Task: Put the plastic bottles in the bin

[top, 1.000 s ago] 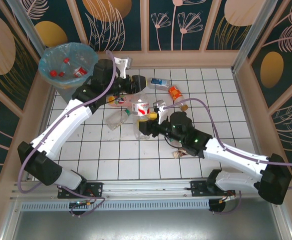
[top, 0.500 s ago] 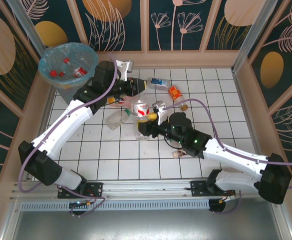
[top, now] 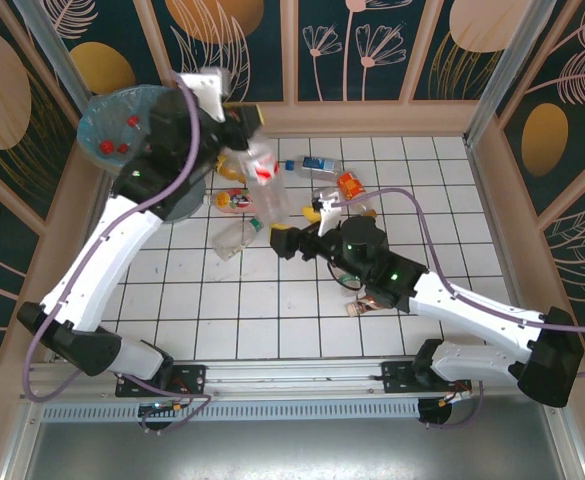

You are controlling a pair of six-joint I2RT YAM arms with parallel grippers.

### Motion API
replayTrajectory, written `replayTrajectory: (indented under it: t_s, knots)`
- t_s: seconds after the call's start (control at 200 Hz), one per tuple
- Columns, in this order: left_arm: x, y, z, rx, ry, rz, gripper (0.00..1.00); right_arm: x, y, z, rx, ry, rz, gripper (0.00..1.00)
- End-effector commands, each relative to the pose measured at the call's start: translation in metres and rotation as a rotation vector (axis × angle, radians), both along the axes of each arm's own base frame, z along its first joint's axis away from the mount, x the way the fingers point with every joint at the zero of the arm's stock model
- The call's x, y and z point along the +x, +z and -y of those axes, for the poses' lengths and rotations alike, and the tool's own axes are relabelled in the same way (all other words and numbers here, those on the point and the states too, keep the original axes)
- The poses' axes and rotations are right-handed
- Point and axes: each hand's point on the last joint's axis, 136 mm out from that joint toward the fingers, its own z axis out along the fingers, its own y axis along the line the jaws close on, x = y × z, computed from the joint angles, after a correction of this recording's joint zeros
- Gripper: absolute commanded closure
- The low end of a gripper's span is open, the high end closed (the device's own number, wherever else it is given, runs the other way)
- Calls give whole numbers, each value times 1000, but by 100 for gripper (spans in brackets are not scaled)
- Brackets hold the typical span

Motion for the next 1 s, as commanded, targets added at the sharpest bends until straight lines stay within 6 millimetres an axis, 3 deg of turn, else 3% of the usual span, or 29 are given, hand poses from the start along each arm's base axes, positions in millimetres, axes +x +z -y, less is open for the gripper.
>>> replayTrajectory:
  t_s: [0.0, 0.1, 0.22, 0.32, 0.425, 0.535, 0.641, 0.751, 0.996]
  knots:
    - [1, 79, -69, 1, 241, 208, 100, 12, 32, 11, 26, -101, 59, 4]
    - [9, 111, -108, 13, 362, 277, 100, 20, 33, 16, 1, -146, 55, 4]
    - [19, 133, -142, 63, 495, 326, 100, 22, 30, 10, -15, -126, 38, 5]
    - [27, 138, -170, 94, 597, 339, 100, 24, 26, -4, -16, -89, -2, 6]
    - [39, 132, -206, 113, 694, 320, 100, 25, 24, -26, -16, -25, -43, 7]
    - [60, 110, -242, 117, 741, 269, 100, 25, 19, -48, -17, 40, -78, 8]
    - [87, 73, -268, 97, 737, 183, 100, 24, 12, -61, -19, 81, -102, 9]
    - [104, 39, -287, 119, 750, 129, 100, 24, 6, -66, -21, 88, -121, 9]
    - [115, -44, -308, 245, 757, -37, 100, 23, -9, -65, -41, 85, -142, 9]
